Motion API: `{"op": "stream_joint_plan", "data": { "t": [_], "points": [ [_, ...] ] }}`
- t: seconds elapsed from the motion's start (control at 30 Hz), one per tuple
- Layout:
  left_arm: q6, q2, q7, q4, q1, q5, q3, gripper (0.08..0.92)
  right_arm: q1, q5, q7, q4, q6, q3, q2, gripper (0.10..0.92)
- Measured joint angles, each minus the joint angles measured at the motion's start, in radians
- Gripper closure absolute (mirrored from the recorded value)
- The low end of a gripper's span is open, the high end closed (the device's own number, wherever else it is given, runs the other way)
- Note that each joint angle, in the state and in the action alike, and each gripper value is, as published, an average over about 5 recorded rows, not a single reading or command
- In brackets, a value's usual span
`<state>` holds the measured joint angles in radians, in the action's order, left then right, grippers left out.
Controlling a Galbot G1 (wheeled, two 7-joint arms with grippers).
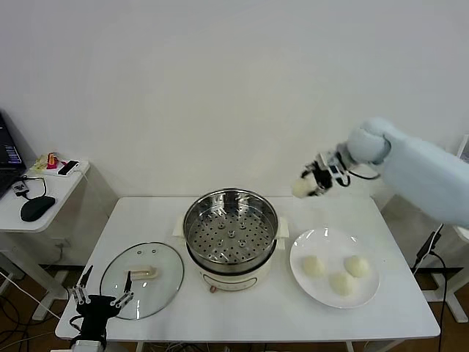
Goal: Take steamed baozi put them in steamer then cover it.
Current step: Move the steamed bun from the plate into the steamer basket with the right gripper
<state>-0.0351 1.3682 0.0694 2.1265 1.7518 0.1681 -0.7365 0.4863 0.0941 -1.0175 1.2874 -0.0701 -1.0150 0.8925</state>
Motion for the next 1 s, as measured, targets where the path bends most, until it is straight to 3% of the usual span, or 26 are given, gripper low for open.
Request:
{"op": "stream_joint_plan", "data": {
  "t": [0.4,1.0],
  "points": [
    [0.0,0.005,-0.003,-0.004,0.005,-0.004,-0.029,0.177,0.05,0.008,0.042,-0.063,0.164,-0.165,0.226,0.448],
    [0.0,0.014,0.0,-0.011,-0.002,-0.008,-0.041,0.177,-0.059,-0.298,0.116,-0.288,0.447,-0.187,0.408,0.448]
  ]
}}
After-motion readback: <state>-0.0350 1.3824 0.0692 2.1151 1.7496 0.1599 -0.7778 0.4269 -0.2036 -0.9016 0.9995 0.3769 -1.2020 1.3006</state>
